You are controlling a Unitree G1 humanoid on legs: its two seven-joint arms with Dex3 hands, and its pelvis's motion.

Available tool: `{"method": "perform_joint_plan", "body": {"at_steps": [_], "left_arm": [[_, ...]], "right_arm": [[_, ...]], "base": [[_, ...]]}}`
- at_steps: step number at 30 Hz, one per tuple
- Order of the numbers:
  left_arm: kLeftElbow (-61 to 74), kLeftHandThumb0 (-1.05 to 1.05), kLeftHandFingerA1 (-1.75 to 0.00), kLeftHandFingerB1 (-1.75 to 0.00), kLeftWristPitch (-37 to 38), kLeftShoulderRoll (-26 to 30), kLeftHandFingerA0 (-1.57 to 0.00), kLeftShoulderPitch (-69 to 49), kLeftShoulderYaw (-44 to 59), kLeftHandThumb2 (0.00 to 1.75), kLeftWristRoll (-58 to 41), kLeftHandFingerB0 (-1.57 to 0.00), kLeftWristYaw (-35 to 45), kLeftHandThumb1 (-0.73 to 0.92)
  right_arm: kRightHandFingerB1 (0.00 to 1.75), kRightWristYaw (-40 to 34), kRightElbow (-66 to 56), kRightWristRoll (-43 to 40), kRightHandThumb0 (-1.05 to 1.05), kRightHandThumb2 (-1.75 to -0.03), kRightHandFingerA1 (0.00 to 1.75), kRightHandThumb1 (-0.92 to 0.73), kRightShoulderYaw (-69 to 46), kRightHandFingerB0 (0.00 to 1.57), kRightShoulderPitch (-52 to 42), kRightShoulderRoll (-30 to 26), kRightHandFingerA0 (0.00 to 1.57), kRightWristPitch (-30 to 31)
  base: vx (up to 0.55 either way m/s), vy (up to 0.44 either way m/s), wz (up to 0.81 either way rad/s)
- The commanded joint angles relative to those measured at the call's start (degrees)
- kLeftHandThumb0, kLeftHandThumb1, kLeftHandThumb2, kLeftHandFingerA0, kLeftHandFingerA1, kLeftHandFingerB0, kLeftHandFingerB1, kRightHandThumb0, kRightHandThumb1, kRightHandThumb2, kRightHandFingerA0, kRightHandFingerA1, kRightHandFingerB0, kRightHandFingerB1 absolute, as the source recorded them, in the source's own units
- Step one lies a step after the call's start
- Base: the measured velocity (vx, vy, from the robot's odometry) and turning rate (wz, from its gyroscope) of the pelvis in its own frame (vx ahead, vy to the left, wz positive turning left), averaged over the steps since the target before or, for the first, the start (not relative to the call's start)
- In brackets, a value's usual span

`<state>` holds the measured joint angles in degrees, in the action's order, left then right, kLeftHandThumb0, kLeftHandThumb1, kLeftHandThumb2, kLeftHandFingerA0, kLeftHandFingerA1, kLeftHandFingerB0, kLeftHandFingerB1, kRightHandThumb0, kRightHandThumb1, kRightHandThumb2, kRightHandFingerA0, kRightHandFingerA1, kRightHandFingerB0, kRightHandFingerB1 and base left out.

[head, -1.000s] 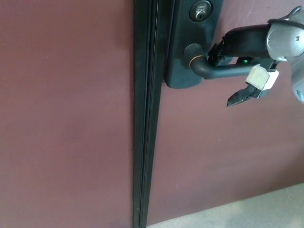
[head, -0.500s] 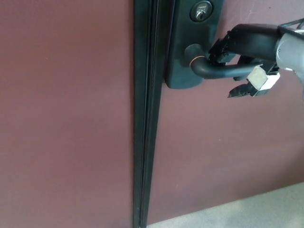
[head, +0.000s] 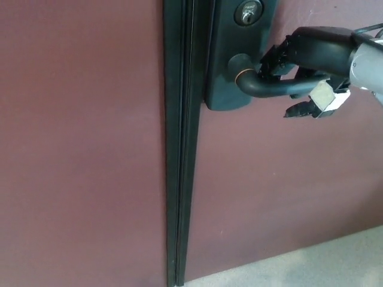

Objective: The robot walks towards the door handle and put its right hand on it and twist the handle

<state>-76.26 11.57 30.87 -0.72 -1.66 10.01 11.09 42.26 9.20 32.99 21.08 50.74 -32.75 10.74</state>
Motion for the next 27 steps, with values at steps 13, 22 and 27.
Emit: {"method": "perform_joint_plan", "body": {"at_steps": [13,22,27], "left_arm": [[-0.01,-0.49,-0.56,-0.48,-0.02,0.29,-0.53,-0.18,-0.03,0.82,0.78,-0.35,1.08,0.53],[0.12,-0.49,-0.56,-0.48,0.28,0.29,-0.53,-0.57,0.2,0.82,0.68,-0.35,1.02,0.53],[0.08,-0.49,-0.56,-0.48,0.31,0.33,-0.53,-0.51,0.28,0.82,0.65,-0.35,1.07,0.53]], "right_arm": [[0.15,1.03,-1.53,1.21,-0.78,-0.84,0.01,-0.48,-0.04,0.06,0.99,-0.35,0.0,1.56],[0.09,2.94,-1.97,1.62,-0.79,-0.84,0.0,-0.48,-0.49,0.0,3.26,-0.71,0.0,4.02],[0.09,4.66,-2.03,1.15,-0.8,-0.84,0.0,-0.47,-1.14,0.0,5.22,-1.09,0.0,5.29]], "base": [[0.0,0.0,0.0],[0.0,0.0,0.0],[0.0,0.0,0.0]]}}
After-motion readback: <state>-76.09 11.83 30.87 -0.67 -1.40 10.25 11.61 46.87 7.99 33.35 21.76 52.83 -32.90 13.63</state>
